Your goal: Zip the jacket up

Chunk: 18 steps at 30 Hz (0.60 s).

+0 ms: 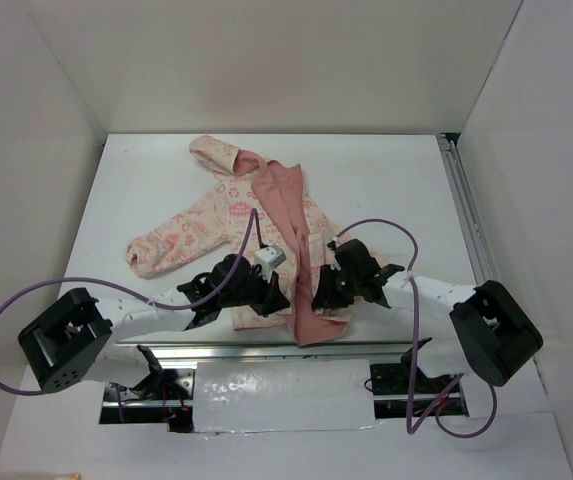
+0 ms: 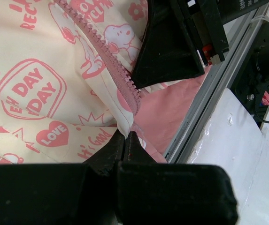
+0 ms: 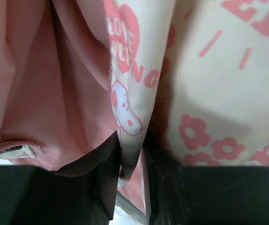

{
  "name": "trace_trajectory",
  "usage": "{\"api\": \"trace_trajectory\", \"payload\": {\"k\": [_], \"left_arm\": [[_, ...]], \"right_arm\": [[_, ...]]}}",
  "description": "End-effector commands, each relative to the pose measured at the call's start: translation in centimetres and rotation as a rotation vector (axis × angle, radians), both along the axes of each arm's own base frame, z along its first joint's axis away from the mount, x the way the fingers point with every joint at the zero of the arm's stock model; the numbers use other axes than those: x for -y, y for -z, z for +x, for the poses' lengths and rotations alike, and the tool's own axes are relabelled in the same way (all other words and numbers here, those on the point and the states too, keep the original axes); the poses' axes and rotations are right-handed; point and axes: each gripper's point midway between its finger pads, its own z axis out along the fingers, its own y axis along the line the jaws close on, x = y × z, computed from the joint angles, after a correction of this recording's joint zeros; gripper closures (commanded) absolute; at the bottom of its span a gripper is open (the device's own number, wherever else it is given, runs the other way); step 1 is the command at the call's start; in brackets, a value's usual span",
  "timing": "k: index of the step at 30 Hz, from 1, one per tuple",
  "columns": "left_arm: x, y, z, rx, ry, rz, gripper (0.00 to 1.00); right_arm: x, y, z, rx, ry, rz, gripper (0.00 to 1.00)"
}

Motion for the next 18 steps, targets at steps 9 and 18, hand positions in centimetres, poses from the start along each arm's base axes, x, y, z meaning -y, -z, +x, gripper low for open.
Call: {"api": "trace_trajectory", "payload": {"k": [9,18], "left_arm": [[1.1,-1.2,1.1,0.051,-0.005,0.002,1.0],[1.0,-1.8,1.0,0.059,-0.016,-0.016,1.0]], "right_arm": [[-1.3,-0.1,0.2,0.024,-0.025,-0.08,0.8],[-1.9,-1.9,0.8,0.071,-0.012,0.025,1.0]]}}
